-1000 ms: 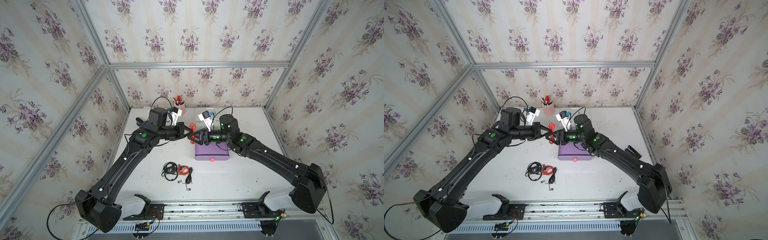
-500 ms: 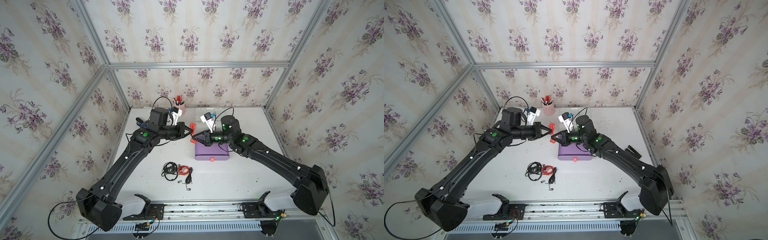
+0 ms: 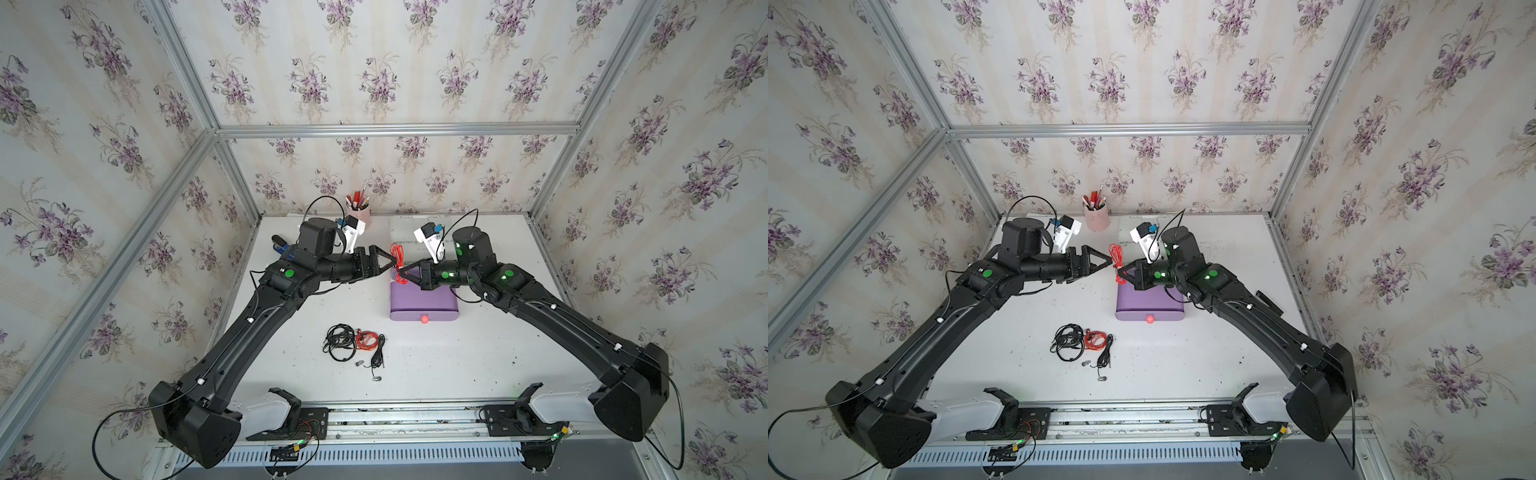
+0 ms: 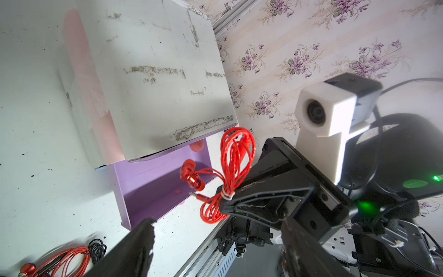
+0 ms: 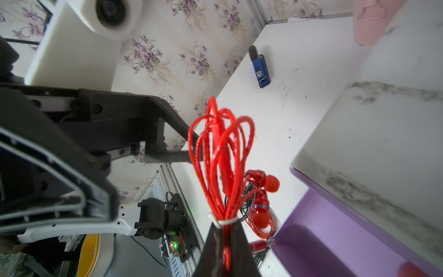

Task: Place the wired earphones into the drawer by color
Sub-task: Pick up the wired earphones from the center of the board.

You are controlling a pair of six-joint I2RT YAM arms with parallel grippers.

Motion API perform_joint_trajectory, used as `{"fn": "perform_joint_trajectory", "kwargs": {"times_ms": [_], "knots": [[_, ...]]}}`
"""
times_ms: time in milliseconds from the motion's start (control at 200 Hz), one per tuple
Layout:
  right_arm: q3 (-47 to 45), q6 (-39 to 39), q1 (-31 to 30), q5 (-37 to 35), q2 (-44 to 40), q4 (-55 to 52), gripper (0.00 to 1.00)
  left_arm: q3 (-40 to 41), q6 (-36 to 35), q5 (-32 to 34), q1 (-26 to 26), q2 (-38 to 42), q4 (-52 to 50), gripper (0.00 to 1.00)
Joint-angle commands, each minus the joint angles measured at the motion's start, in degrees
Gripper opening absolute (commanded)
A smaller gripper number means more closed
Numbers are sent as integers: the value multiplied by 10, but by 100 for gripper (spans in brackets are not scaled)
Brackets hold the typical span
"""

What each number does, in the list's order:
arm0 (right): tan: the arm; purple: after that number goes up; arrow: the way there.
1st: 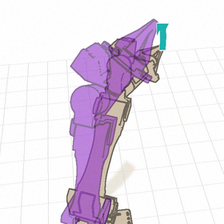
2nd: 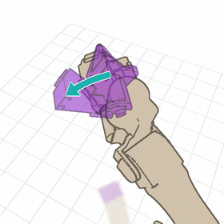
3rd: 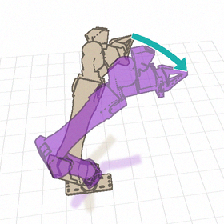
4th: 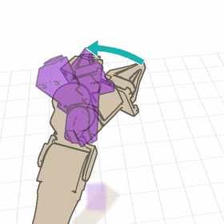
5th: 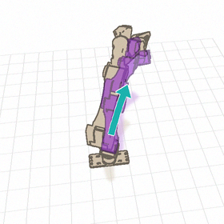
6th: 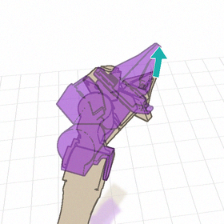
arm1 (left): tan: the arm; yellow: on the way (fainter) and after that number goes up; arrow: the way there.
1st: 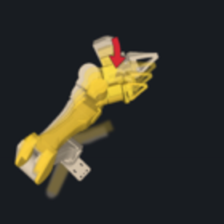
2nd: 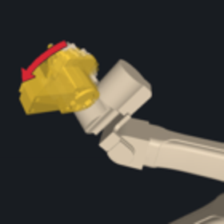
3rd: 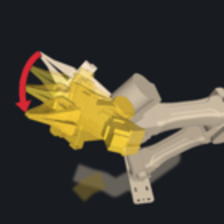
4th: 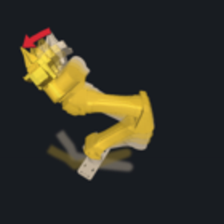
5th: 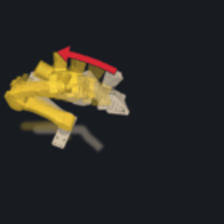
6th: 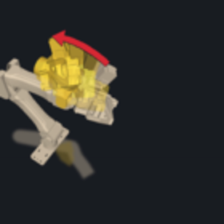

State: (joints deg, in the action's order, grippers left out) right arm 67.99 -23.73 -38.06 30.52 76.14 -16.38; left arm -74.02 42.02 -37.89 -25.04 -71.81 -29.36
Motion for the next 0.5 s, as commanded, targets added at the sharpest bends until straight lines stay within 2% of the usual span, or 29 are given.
{"fn": "perform_joint_trajectory", "kwargs": {"times_ms": [0, 300, 495], "knots": [[-15, 8, 3, -17, -24, -55, 0, -4, -2, -5, 1, 6, 12, 90], [-72, 15, 18, -31, -88, -110, 0, 10, -9, 7, 1, 24, 1, 94], [-105, 0, 41, -38, -96, -96, 0, 24, -8, 9, 1, 30, 1, 95]]}}
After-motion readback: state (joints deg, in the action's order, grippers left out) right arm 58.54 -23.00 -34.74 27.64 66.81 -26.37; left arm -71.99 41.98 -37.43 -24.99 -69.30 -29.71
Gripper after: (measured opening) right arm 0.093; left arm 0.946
